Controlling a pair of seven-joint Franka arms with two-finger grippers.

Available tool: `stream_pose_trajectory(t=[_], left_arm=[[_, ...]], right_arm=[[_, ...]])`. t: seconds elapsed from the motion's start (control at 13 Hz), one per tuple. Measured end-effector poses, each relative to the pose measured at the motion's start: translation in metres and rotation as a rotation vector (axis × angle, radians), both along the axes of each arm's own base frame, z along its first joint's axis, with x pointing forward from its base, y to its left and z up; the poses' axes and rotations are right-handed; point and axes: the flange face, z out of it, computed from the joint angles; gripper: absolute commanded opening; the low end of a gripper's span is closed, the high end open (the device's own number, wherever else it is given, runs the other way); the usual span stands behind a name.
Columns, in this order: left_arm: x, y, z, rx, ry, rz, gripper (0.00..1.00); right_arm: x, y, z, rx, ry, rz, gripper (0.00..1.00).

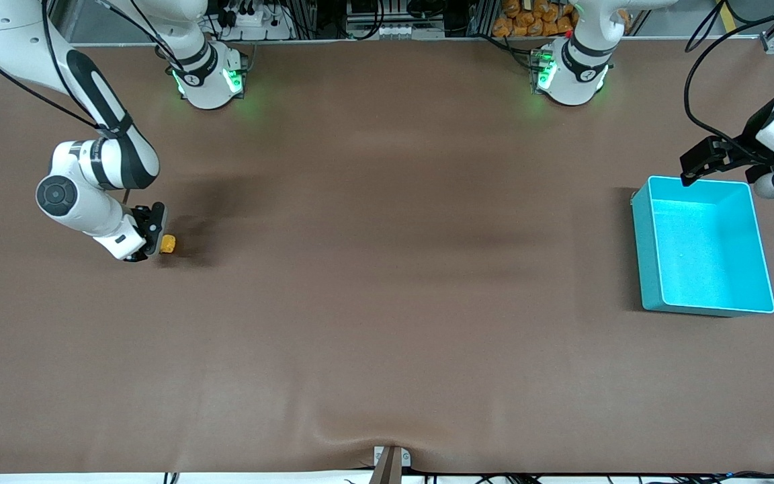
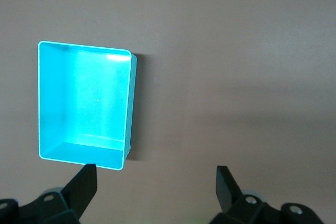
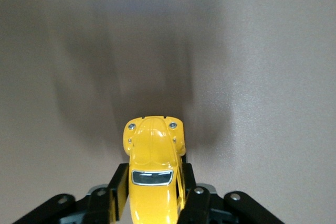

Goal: Wind and store yellow beetle car
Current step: 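Open the right gripper to release the wound car onto the table, then withdraw the right gripper while the left gripper moves toward the car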

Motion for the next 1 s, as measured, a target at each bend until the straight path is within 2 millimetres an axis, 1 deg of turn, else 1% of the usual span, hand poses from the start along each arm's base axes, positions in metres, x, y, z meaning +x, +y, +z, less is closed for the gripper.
stream_pose_trajectory(t=[0.08, 0.15, 0.23, 0.31, 0.38, 0.54, 0.69, 0.84, 1.0], left_arm=[[0.0, 0.0, 0.0, 0.0, 0.0, 0.0, 1.0], [0.0, 0.0, 0.0, 0.0, 0.001, -0.001, 1.0], [0.0, 0.0, 0.0, 0.0, 0.001, -0.001, 1.0], [0.0, 0.0, 0.0, 0.0, 0.001, -0.001, 1.0], [0.0, 0.0, 0.0, 0.0, 0.001, -0.001, 1.0], [0.0, 0.0, 0.0, 0.0, 0.001, -0.001, 1.0], [0.0, 0.0, 0.0, 0.0, 0.001, 0.0, 1.0], [0.0, 0.0, -0.001, 0.0, 0.002, 0.0, 1.0], [0.0, 0.0, -0.001, 0.0, 0.003, -0.001, 1.0]], right_arm=[[0.0, -0.002, -0.008, 0.007, 0.002, -0.001, 0.77], [0.002, -0.005, -0.015, 0.012, 0.003, -0.005, 0.94], [0.006, -0.009, -0.018, 0.013, 0.01, -0.011, 1.0], [0.011, -0.014, -0.016, 0.008, 0.032, -0.02, 1.0], [0.019, -0.021, -0.009, 0.0, 0.056, -0.031, 1.0], [0.038, -0.034, 0.012, -0.011, 0.069, -0.054, 1.0], [0.052, -0.041, 0.029, -0.001, 0.081, -0.085, 1.0], [0.059, -0.045, 0.04, 0.025, 0.094, -0.123, 1.0], [0.061, -0.053, 0.043, 0.047, 0.096, -0.161, 1.0]])
